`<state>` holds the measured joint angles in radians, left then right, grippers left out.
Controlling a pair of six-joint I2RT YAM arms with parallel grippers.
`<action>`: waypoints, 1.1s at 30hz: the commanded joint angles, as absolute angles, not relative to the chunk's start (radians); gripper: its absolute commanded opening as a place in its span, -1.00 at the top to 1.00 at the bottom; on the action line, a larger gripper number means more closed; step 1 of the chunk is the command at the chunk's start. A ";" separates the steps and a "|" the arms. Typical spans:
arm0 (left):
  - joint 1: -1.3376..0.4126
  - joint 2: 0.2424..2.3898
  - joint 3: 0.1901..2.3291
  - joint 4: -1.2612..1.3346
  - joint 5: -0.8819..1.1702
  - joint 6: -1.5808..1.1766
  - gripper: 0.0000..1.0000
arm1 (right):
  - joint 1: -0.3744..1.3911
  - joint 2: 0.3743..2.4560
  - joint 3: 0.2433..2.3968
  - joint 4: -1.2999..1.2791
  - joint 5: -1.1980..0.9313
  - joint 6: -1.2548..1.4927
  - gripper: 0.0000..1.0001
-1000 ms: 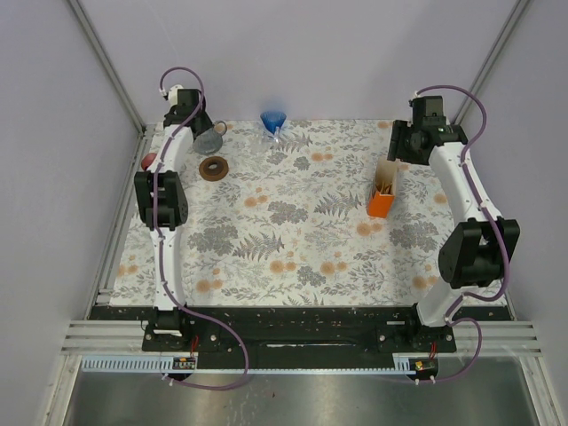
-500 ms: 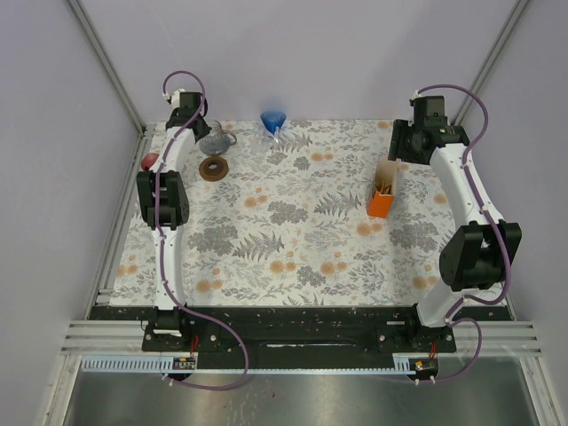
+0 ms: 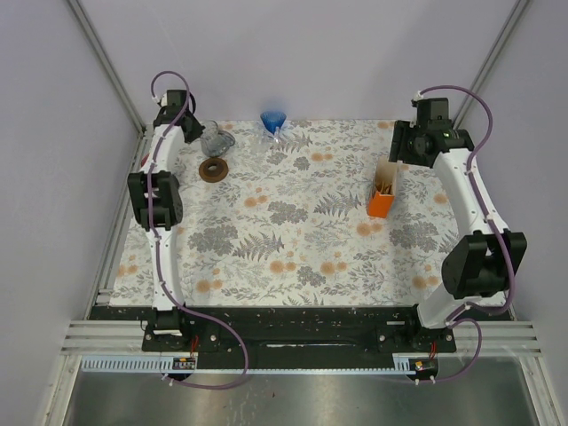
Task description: Place the coffee filter in the dripper
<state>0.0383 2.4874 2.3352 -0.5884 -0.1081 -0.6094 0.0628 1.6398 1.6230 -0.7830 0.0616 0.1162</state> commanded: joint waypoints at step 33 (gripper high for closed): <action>-0.584 1.743 1.307 -0.258 -0.135 -0.365 1.00 | 0.179 1.331 1.420 -0.649 -0.094 0.163 -0.39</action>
